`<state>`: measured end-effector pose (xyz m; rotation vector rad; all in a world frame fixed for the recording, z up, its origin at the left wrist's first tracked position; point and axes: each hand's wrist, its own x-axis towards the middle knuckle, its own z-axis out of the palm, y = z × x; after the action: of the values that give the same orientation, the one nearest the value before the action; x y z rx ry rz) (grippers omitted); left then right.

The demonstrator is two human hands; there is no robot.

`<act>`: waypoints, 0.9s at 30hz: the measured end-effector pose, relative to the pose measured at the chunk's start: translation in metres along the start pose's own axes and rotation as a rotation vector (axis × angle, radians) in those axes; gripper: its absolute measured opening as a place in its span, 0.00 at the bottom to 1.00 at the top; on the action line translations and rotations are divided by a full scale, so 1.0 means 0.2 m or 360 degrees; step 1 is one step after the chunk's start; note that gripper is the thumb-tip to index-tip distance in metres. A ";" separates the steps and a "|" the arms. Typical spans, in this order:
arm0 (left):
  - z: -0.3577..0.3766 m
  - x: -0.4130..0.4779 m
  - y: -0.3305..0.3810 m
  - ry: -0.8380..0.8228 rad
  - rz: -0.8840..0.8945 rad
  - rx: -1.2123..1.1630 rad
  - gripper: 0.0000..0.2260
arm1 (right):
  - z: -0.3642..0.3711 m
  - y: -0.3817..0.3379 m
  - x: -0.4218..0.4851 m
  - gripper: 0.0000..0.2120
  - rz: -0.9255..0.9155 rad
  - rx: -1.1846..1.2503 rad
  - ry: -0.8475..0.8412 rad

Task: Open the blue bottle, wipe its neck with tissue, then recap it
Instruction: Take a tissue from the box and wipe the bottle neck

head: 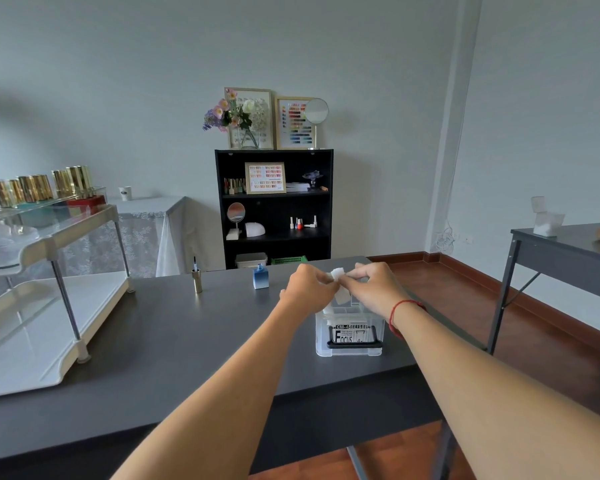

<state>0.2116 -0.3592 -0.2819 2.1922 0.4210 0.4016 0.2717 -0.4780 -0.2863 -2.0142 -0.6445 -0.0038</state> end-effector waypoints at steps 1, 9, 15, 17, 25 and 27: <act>0.00 0.00 0.00 0.0006 -0.0009 0.0008 0.13 | 0.00 0.00 0.00 0.10 0.0000 -0.0018 0.0018; 0.01 0.01 0.00 -0.0011 0.0012 -0.0039 0.14 | 0.00 -0.01 -0.01 0.13 -0.0007 -0.0106 0.0013; 0.01 0.01 -0.01 0.0010 0.0018 -0.0081 0.13 | 0.00 -0.01 -0.01 0.11 -0.0015 -0.0120 0.0095; 0.02 0.01 -0.01 0.0034 0.0012 -0.0110 0.12 | 0.00 -0.02 -0.01 0.10 -0.0009 -0.0132 0.0123; 0.03 0.01 0.00 0.0136 -0.0122 -0.0026 0.10 | 0.01 -0.01 0.00 0.12 0.0081 -0.0158 0.0180; 0.03 0.00 0.00 0.0142 -0.0133 -0.0028 0.11 | 0.01 -0.01 0.00 0.12 0.0112 -0.0161 0.0188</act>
<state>0.2144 -0.3632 -0.2845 2.1373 0.5542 0.4566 0.2703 -0.4755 -0.2852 -2.1155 -0.5072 -0.1146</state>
